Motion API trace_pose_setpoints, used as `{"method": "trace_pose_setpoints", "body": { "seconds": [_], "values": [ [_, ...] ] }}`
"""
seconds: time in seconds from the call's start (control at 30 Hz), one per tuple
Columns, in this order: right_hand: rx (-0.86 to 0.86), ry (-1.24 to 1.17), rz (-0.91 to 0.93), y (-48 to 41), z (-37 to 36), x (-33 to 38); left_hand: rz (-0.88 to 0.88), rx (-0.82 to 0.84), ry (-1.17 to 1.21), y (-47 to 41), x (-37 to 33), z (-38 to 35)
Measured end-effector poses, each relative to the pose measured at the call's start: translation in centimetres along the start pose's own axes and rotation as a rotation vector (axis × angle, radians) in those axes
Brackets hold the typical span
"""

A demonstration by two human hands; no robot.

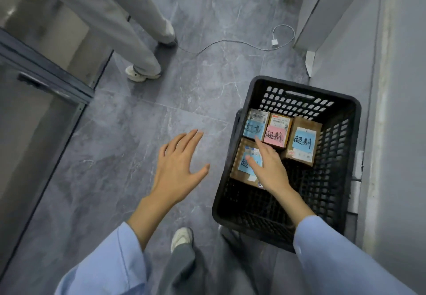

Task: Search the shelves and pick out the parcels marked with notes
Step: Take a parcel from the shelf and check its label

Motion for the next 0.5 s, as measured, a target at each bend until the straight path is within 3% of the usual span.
{"method": "trace_pose_setpoints", "body": {
  "seconds": [0.27, 0.5],
  "values": [
    [0.152, 0.18, 0.447, 2.8, -2.9, 19.4, 0.327, -0.152, -0.154, 7.0, 9.2, 12.2],
    [0.295, 0.225, 0.817, 10.6, -9.6, 38.2, 0.619, -0.364, -0.222, 17.9, 17.6, 25.4]
  ]
}}
Point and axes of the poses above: each hand's wrist, its own y-axis away from the middle knuckle, its own z-axis out of the back of the hand, x = y × z, the point moved 3 cm from there along -y, towards the middle knuckle, and after that the axes turned 11 degrees about -x, right-handed, at the moved point
